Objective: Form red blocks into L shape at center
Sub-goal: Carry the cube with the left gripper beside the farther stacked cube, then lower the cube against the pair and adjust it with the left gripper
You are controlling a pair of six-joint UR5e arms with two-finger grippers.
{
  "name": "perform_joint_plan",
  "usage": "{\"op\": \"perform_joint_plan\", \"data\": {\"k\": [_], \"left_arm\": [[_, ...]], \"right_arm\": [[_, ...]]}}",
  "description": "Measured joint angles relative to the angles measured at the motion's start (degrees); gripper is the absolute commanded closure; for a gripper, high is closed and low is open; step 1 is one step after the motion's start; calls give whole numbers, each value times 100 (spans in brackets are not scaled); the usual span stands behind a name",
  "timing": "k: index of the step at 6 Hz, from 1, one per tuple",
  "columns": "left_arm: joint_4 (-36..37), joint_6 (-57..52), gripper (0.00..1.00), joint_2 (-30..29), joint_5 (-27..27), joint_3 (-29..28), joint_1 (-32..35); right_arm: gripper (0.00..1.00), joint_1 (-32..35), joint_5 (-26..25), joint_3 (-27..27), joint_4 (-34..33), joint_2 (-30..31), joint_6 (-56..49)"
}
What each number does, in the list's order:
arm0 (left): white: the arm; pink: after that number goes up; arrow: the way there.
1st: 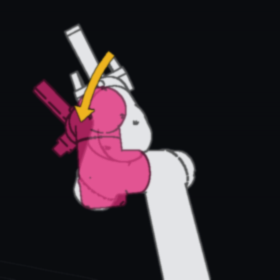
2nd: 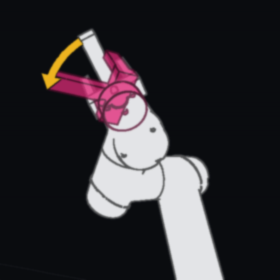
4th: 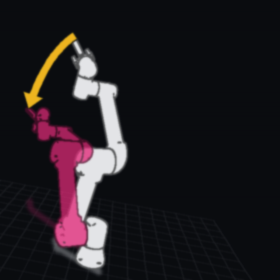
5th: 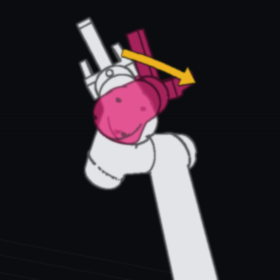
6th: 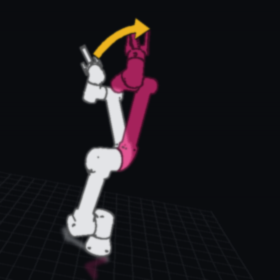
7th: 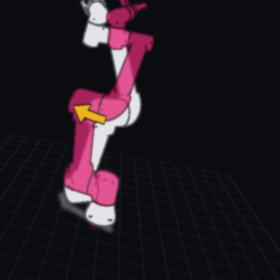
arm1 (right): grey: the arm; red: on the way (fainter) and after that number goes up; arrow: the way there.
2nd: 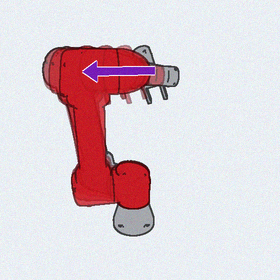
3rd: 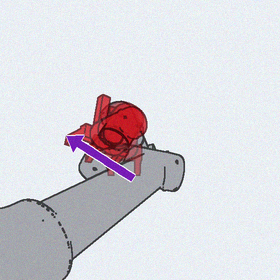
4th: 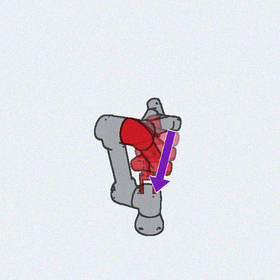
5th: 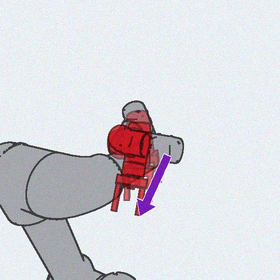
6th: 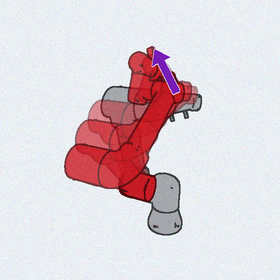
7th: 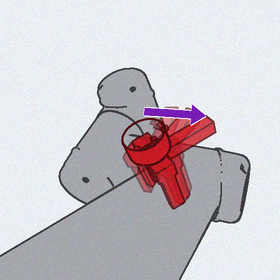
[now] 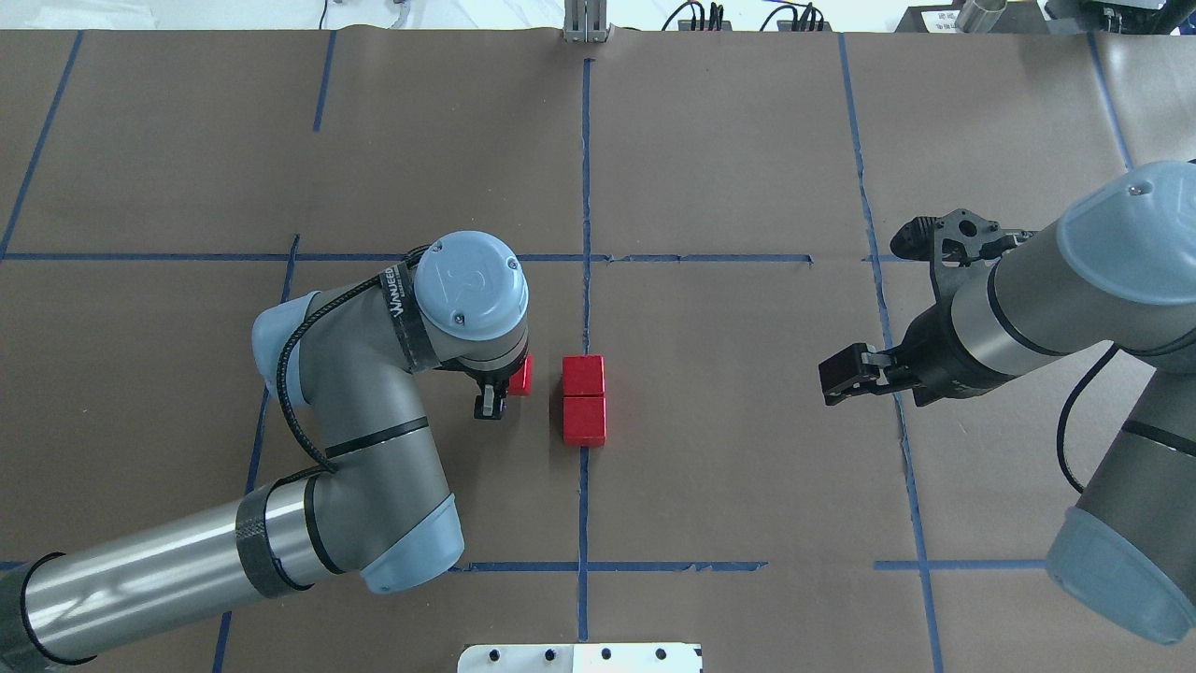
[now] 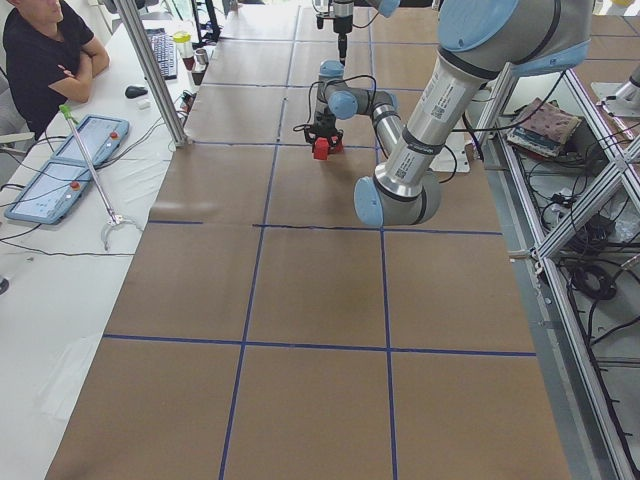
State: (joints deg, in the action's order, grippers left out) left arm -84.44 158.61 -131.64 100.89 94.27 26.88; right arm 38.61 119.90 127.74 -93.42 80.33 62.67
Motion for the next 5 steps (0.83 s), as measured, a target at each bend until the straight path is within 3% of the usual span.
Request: {"op": "perform_joint_plan", "data": {"k": [2,5], "left_arm": [[48,274,100,-368,8,-536,-13],[76,482,100,-520,148,-722,-23]], "right_arm": [[0,-2,5,-10,0,0,0],[0,-10,7,-22,-1,0,0]]}}
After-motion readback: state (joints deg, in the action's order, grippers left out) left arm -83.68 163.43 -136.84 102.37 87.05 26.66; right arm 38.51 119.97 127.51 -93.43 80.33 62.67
